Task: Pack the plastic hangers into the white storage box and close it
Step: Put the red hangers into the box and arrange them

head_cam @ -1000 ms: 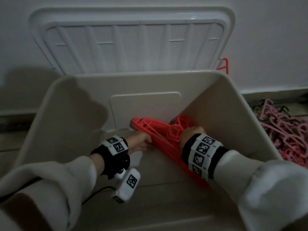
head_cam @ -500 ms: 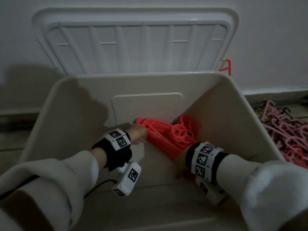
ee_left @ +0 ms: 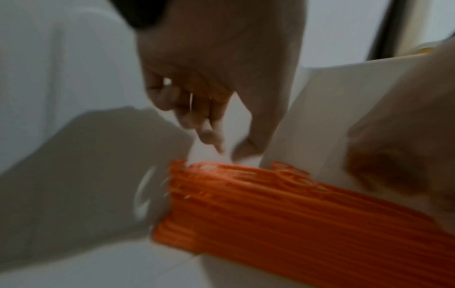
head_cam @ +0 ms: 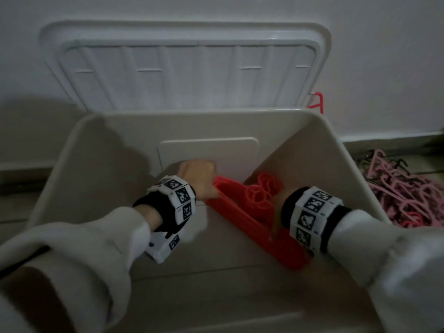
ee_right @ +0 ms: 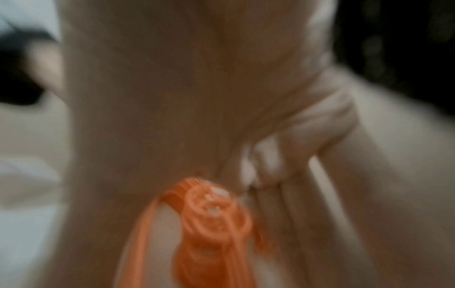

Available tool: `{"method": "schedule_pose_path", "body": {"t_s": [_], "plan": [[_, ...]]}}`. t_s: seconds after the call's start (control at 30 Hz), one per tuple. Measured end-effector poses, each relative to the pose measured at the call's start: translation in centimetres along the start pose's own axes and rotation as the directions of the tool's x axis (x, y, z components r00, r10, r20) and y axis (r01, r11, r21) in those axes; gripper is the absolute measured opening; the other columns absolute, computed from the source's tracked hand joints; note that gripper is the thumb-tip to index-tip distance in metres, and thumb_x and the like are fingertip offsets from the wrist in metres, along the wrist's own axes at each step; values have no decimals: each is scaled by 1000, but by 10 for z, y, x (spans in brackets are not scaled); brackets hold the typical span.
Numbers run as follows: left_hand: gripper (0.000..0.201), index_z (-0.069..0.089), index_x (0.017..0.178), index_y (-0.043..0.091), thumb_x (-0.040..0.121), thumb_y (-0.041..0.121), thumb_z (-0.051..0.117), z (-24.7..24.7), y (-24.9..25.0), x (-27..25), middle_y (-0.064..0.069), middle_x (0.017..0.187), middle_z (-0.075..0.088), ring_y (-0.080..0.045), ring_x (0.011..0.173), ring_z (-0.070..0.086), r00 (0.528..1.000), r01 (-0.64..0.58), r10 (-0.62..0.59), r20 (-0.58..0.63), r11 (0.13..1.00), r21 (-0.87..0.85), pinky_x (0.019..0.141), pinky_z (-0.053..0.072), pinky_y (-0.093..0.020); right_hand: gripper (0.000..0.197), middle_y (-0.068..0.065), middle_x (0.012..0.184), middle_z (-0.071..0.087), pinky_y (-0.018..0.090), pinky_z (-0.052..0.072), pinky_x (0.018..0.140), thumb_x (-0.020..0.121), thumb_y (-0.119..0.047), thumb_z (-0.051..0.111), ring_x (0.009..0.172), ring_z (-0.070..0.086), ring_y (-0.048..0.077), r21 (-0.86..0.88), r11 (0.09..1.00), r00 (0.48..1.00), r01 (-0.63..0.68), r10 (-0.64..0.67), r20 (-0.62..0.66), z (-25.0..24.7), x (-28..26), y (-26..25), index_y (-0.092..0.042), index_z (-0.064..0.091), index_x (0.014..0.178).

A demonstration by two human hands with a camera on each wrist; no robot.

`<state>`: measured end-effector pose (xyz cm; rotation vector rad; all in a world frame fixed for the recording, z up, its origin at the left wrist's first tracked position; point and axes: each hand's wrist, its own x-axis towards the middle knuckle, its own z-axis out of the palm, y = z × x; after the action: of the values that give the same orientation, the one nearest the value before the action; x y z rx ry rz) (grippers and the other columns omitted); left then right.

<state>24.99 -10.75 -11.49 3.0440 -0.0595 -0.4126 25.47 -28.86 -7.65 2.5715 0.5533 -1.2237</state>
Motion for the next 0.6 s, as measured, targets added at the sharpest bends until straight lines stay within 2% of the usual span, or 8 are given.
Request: {"method": "schedule_pose_path", "body": {"t_s": [0.03,0.07,0.13,0.23,0.33,0.37,0.47,0.6], "plan": [[56,53,117,18,69,40,72,3,4,4,-3,120,56,-23,115,51,995,-94,95,-9,995,26,90,41,-32,76,10,154,20,36,21,112,89,-46,51,141,20,29,-2,1000,1000,6,-6,4,2,2,3,-16,15,149],[73,42,130,19,68,41,74,5,10,4,-1,133,45,-22,126,40,985,-169,166,57,985,47,98,34,-36,77,8,153,20,36,21,112,89,-49,52,140,21,28,-12,1000,1000,-4,4,1,4,1,1,-17,15,149],[94,21,145,17,71,38,75,16,20,8,-2,148,25,-21,138,21,953,-242,217,212,965,101,109,21,-47,75,7,146,32,37,29,109,85,-48,60,134,32,28,-22,999,999,-26,25,-19,16,6,-3,-18,28,145],[91,16,147,13,76,28,71,34,34,14,-6,151,24,-24,139,21,930,-290,237,280,943,165,113,14,-51,66,7,137,46,36,41,103,80,-39,70,125,47,26,77,996,997,-54,58,-49,29,23,-11,-13,43,135],[84,17,147,16,80,22,67,44,41,19,-6,150,27,-28,137,24,933,-258,223,284,962,93,114,13,-53,76,9,128,54,28,45,94,77,-41,72,115,55,25,176,980,989,-88,106,-99,41,46,-10,-6,42,136],[84,17,148,18,80,21,67,46,41,21,-6,149,28,-29,136,26,935,-249,223,276,966,66,113,14,-53,82,10,128,54,27,44,93,76,-41,72,114,55,24,245,965,983,-91,126,-131,44,51,-8,-4,36,139],[83,20,147,22,79,21,68,47,42,24,-5,147,33,-29,133,31,939,-251,234,253,967,39,112,20,-51,101,13,142,40,30,39,104,74,-45,72,126,46,27,365,926,977,-100,161,-141,49,59,-4,-2,16,145],[89,19,147,24,77,25,72,45,43,28,-6,145,36,-29,131,35,934,-270,241,264,959,82,111,25,-47,110,13,144,36,36,37,107,65,-46,78,128,43,29,409,903,977,-131,187,-99,51,64,-1,-5,15,145]]}}
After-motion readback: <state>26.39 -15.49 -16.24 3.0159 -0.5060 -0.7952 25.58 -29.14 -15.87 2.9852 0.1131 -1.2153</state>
